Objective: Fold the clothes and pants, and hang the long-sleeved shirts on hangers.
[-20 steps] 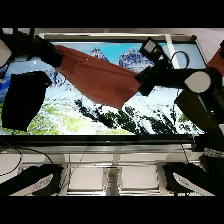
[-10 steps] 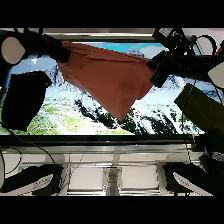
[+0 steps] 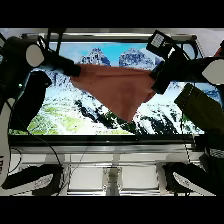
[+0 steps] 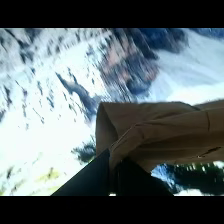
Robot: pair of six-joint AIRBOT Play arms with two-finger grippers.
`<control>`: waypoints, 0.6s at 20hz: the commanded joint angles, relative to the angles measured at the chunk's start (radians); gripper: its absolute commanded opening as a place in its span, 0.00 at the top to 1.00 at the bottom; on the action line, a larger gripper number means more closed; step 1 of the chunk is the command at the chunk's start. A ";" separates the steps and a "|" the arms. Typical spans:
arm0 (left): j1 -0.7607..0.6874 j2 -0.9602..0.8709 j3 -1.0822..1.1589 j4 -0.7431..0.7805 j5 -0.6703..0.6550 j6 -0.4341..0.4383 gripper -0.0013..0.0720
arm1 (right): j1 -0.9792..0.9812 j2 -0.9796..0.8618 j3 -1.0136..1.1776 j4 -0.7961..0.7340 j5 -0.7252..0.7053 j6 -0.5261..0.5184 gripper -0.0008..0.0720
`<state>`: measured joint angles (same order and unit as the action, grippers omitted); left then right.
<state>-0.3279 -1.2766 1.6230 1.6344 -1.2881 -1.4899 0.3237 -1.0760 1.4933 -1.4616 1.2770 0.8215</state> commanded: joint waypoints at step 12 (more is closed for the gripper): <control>0.021 0.225 -0.368 -0.167 -0.509 0.039 0.95 | 0.001 0.010 -0.304 0.391 0.560 0.243 0.98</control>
<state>-0.3077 -1.0748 1.2854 1.4696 -1.7119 -1.4506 0.3237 -1.0706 1.2514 -1.1393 1.7496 1.0100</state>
